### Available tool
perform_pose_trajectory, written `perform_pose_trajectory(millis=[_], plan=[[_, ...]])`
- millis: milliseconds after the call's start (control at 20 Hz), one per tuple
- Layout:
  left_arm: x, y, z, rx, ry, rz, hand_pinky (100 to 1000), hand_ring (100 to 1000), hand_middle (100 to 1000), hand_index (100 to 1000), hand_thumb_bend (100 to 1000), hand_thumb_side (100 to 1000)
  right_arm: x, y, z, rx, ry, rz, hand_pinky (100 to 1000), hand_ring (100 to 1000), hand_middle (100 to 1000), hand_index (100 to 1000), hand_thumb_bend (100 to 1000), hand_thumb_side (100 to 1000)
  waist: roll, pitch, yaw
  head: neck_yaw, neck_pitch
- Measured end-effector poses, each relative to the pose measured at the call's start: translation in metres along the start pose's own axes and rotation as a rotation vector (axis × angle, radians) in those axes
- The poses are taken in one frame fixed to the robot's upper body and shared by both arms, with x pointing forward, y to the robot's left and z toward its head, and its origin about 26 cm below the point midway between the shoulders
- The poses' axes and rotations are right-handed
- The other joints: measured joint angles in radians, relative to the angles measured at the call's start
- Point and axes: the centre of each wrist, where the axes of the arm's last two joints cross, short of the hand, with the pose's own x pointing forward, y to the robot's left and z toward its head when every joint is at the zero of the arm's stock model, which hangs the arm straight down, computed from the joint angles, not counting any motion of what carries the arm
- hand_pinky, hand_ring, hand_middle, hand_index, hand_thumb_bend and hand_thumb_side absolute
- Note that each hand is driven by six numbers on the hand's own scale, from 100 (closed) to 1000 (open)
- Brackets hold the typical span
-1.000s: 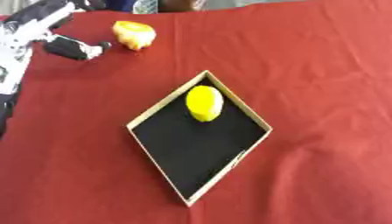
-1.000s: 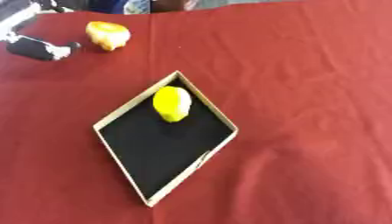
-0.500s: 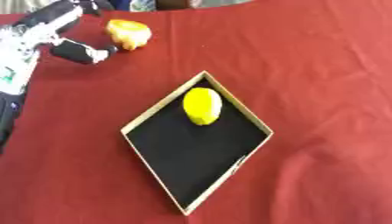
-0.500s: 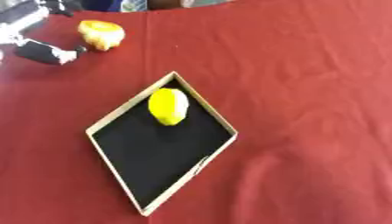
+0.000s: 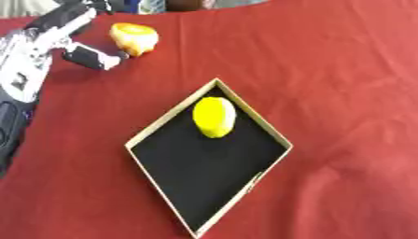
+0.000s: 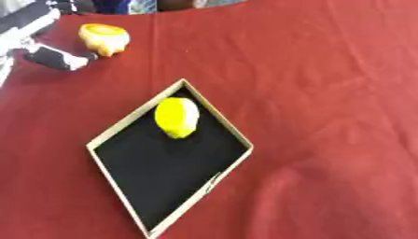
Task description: Pick up objects on the table and place them in the box.
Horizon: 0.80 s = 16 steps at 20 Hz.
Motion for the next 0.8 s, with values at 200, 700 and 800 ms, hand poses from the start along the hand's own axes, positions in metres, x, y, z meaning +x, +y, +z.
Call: perform_pose_trajectory(millis=[200,700,800], plan=[[-0.0040,-0.0030,0.0007,-0.009,0.044,-0.031,895,881,910,915,267,100,0.0000,0.0006,-0.0013,0.006,0.000,-0.006,910,801,780,848,100,533,0.002,0.010,-0.009,0.011,-0.010],[-0.0050,-0.0030,-0.0007,0.022,0.076,-0.061,714,669,734,738,100,266,-0.0020,0.0036,-0.0003,0.010,0.011,-0.033,911,798,780,851,100,540,0.001,0.028,-0.014,0.025,-0.025],[-0.0046,-0.0031,-0.0010,0.067,0.070,-0.043,696,606,668,680,100,312,-0.0026,0.0040,0.0009,0.010,0.019,-0.037,911,798,779,851,100,540,0.000,0.030,-0.014,0.025,-0.025]])
